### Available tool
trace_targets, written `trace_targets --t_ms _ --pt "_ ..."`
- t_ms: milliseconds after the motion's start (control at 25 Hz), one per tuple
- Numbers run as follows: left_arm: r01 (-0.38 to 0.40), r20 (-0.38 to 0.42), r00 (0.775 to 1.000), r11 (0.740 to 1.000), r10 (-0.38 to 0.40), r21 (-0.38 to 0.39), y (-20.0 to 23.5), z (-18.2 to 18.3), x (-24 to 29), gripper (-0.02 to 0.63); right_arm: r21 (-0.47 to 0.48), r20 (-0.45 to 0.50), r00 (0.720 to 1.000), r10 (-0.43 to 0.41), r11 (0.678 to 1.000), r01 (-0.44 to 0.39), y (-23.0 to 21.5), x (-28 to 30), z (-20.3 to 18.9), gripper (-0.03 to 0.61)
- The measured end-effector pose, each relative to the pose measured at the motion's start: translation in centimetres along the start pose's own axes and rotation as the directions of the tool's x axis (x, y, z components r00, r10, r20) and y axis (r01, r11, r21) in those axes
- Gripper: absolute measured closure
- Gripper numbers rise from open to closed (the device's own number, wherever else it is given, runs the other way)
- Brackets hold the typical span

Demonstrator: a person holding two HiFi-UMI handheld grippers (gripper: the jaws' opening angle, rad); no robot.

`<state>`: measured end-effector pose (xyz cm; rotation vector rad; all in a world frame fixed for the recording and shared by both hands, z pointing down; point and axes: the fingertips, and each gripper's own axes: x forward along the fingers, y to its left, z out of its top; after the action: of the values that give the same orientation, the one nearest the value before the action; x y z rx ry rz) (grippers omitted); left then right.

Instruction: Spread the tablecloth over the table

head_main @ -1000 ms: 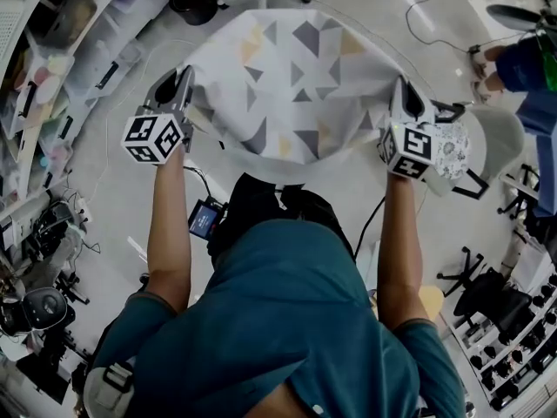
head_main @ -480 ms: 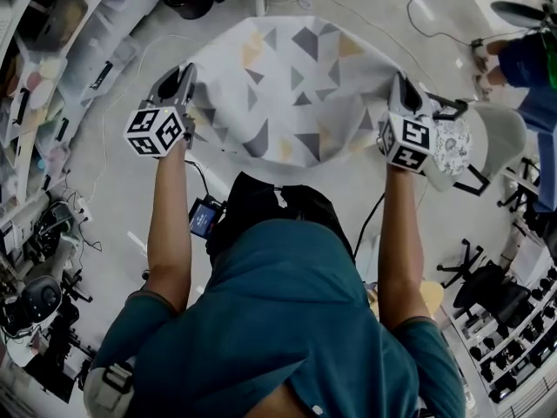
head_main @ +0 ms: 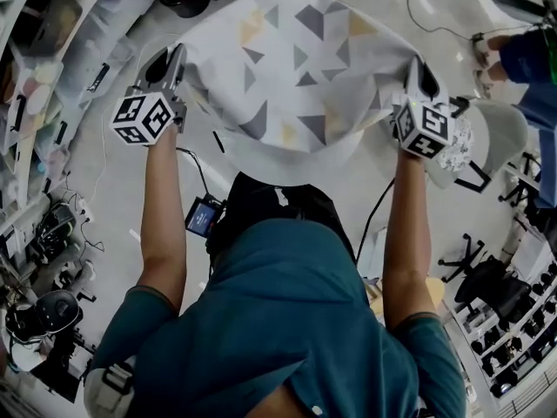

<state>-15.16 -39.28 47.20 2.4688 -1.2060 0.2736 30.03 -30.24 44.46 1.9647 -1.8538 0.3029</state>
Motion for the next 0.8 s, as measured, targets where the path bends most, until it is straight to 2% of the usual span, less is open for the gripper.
trace_targets --t_ms 160,320,600,800 --pt "0.000 0.024 1.000 1.000 0.000 0.016 1.2 1.4 0.9 0.577 0.007 0.032 0.999 -0.013 1.000 0.013 -1.0 0.8 1.2 0.555" --pt "-0.001 0.011 1.000 1.000 0.001 -0.010 2.8 0.7 2.5 0.577 0.014 0.006 0.999 -0.031 0.999 0.031 -2.1 2.5 -0.1 0.555" --pt "-0.014 -0.160 0.987 0.998 0.004 -0.062 5.1 -6.6 4.7 0.571 -0.042 -0.177 0.983 -0.054 0.998 0.047 -1.9 5.1 -7.3 0.549" --pt "-0.050 -0.208 0.978 0.988 0.018 -0.148 7.4 -9.4 4.7 0.568 0.000 -0.264 0.959 -0.101 0.995 0.104 -4.1 5.9 -11.5 0.549"
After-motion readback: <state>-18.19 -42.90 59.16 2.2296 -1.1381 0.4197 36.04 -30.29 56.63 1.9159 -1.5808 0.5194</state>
